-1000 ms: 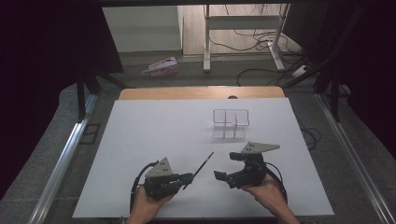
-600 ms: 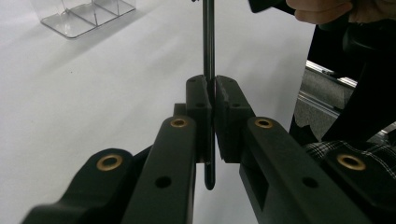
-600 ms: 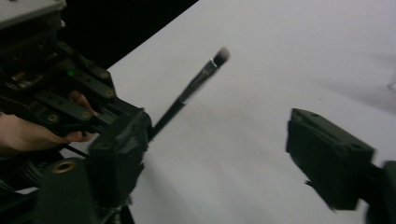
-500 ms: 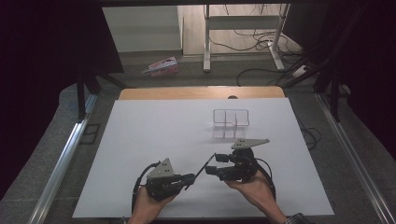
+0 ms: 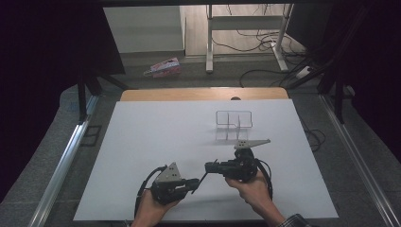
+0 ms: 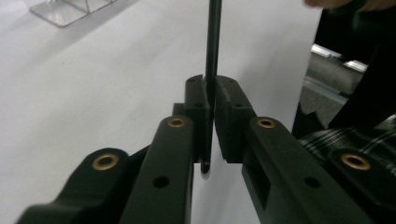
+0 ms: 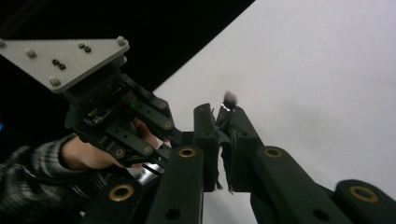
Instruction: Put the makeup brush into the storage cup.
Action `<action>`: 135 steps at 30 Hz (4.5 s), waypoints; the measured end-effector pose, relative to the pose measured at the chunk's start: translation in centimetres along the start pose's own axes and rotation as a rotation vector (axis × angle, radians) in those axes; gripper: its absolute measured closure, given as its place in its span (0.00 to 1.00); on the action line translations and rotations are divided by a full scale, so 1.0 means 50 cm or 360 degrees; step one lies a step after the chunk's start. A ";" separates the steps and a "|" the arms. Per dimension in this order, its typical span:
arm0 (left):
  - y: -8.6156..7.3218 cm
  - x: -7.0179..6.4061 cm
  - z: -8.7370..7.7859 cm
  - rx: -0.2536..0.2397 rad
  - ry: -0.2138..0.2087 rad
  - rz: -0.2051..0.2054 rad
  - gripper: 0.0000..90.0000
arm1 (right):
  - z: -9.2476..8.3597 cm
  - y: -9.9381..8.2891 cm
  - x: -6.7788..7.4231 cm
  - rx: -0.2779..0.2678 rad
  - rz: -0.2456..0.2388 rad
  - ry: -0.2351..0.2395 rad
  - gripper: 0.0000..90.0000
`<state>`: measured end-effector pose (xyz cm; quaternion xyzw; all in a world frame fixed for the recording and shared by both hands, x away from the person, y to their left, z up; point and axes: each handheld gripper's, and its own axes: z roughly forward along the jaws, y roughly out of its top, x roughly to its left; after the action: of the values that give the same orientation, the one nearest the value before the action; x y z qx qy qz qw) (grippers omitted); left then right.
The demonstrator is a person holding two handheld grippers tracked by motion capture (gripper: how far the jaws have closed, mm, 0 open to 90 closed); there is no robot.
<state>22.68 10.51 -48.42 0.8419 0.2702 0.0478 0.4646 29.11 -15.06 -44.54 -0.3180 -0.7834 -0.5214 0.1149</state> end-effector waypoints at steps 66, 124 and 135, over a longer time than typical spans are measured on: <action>-0.084 0.028 -0.100 0.0246 0.0469 -0.0116 0.02 | -0.073 0.019 0.005 -0.0106 -0.0257 -0.0361 0.94; -0.157 0.064 -0.205 0.0149 0.0675 -0.0267 0.03 | -0.140 0.170 -0.064 -0.0221 -0.0329 -0.0593 0.94; -0.161 0.071 -0.206 0.0130 0.0687 -0.0293 0.03 | -0.139 0.205 -0.077 -0.0253 -0.0335 -0.0642 0.94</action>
<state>18.99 23.48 -49.76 0.8021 0.4406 0.1731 0.3639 37.36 -20.10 -35.88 -0.3404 -0.7759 -0.5164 -0.1243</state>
